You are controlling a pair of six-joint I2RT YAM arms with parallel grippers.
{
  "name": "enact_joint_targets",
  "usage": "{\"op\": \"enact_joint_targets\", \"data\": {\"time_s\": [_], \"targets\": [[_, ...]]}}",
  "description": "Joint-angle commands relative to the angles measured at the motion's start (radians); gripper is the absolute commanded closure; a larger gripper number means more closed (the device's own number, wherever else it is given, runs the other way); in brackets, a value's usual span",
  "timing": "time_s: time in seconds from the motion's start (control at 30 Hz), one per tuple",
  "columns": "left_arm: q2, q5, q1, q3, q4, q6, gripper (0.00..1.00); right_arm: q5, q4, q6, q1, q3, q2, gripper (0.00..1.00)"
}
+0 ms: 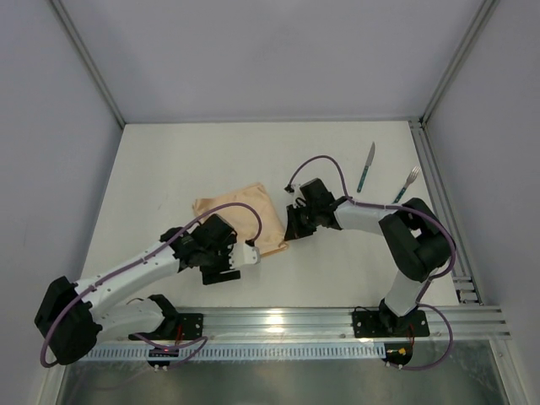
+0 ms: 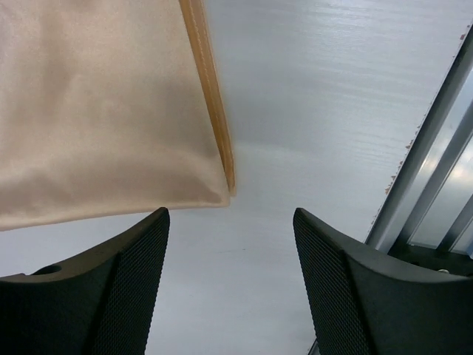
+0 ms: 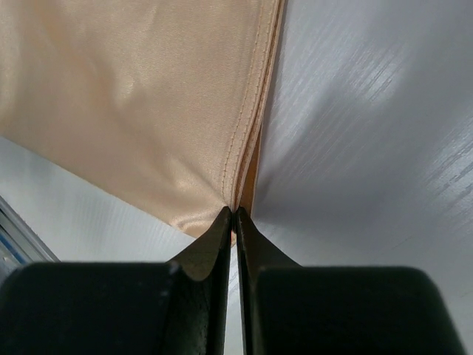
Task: Fold the napkin into a case and place the utensils inside
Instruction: Pick up the lower triangle-folded napkin from the center of the board.
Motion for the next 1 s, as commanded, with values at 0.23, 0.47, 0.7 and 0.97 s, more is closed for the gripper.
{"op": "enact_joint_targets", "data": {"time_s": [0.23, 0.47, 0.7, 0.97], "targets": [[0.120, -0.088, -0.005, -0.025, 0.058, -0.002, 0.27, 0.004, -0.041, -0.056, -0.004, 0.021, -0.006, 0.91], [0.167, -0.127, -0.005, -0.037, 0.062, 0.034, 0.26, -0.002, -0.067, -0.067, -0.006, 0.050, 0.004, 0.91], [0.195, -0.144, -0.027, -0.065, 0.106, 0.024, 0.27, -0.002, -0.059, -0.064, -0.006, 0.041, -0.010, 0.91], [0.220, -0.212, -0.028, -0.089, 0.180, 0.028, 0.33, -0.015, -0.055, -0.062, -0.007, 0.038, -0.013, 0.91]]}}
